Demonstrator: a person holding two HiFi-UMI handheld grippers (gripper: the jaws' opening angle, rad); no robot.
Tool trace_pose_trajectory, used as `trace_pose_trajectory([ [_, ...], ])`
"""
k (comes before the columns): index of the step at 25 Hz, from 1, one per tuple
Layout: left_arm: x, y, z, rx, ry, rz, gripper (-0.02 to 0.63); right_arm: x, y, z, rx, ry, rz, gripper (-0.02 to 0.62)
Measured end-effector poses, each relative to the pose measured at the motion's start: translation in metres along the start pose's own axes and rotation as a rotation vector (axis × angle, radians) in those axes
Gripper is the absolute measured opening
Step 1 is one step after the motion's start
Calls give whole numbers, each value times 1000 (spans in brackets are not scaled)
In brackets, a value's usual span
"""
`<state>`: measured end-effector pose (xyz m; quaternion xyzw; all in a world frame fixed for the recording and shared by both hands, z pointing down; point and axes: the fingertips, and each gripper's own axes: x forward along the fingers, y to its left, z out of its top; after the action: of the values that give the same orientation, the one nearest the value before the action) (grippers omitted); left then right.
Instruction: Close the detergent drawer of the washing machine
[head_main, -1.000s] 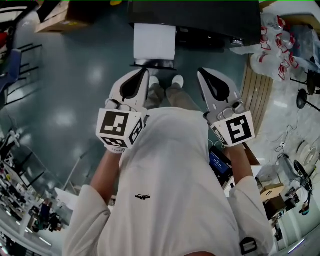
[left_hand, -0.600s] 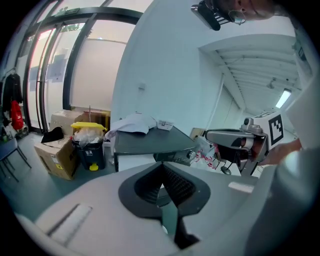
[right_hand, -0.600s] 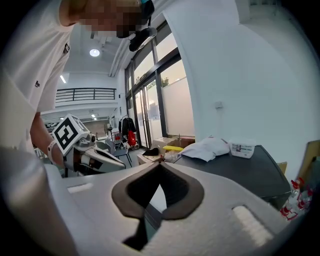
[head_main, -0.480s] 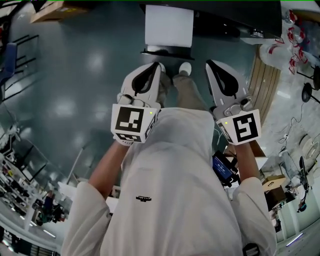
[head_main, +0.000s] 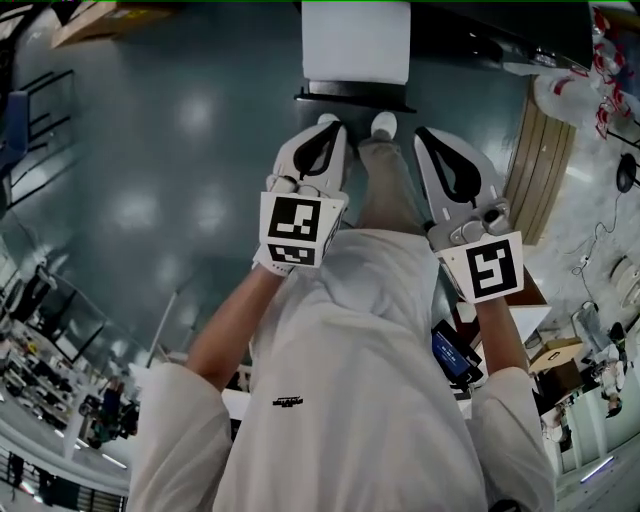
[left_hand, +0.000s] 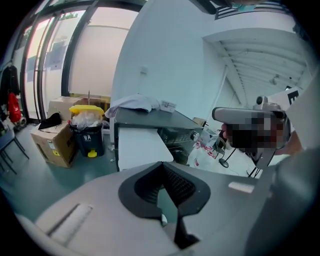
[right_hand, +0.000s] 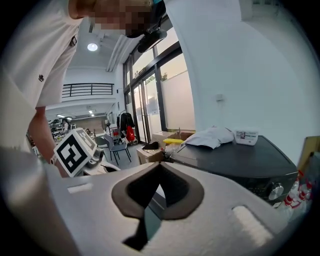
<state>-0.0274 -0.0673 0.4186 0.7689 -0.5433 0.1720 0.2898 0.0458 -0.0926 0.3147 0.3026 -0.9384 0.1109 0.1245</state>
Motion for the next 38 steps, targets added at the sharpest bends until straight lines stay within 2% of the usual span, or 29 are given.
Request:
trace_pose_trajectory([
  [8,41,7,-32,-37,54,12,18,4,-14,-30,31,33,-1,2],
  [17,64,11,-53,-67,98,15,18,9,-15,-51,53,51,3,2],
  [30,81,10,-52,-47,42,45,18,7,-27,-69,67,89,-15,2],
  [38,76,8,-53,-94,54,37,18,11,-34,-72,126,92,-26,2],
])
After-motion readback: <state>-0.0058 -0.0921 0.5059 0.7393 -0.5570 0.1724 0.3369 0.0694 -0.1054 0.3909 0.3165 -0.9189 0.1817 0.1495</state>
